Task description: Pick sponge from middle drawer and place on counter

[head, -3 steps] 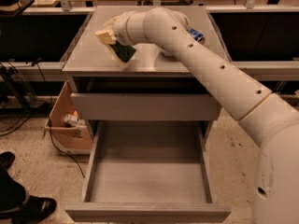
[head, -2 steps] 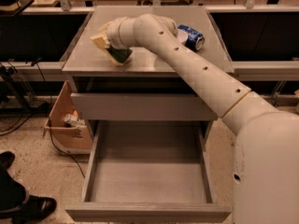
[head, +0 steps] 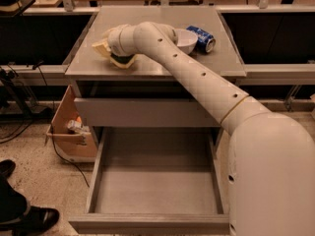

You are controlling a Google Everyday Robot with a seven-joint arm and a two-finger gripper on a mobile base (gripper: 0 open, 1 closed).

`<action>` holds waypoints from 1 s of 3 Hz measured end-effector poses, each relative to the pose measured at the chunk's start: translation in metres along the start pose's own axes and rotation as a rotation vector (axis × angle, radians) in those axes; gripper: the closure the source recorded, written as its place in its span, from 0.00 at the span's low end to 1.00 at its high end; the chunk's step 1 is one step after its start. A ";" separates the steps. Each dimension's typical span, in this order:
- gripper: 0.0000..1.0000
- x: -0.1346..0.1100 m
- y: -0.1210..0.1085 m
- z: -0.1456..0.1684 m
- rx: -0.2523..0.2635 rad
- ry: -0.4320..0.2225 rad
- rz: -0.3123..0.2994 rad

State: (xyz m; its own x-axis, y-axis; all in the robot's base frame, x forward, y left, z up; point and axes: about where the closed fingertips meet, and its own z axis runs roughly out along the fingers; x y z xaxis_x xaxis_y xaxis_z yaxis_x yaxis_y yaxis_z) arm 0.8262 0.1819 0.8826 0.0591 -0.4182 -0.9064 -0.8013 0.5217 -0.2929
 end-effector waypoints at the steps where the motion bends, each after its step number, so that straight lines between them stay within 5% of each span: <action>1: 0.06 0.001 0.005 0.003 -0.016 -0.003 0.011; 2: 0.00 0.010 0.006 -0.008 -0.044 -0.008 0.036; 3: 0.00 0.017 -0.005 -0.052 -0.062 -0.037 0.060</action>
Offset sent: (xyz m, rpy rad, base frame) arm -0.0189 -0.0331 -0.0103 0.0566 0.0756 0.0497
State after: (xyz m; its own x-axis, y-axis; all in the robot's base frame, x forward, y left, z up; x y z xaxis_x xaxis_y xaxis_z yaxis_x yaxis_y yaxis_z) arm 0.8001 0.1337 0.8846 0.0309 -0.3591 -0.9328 -0.8392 0.4976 -0.2193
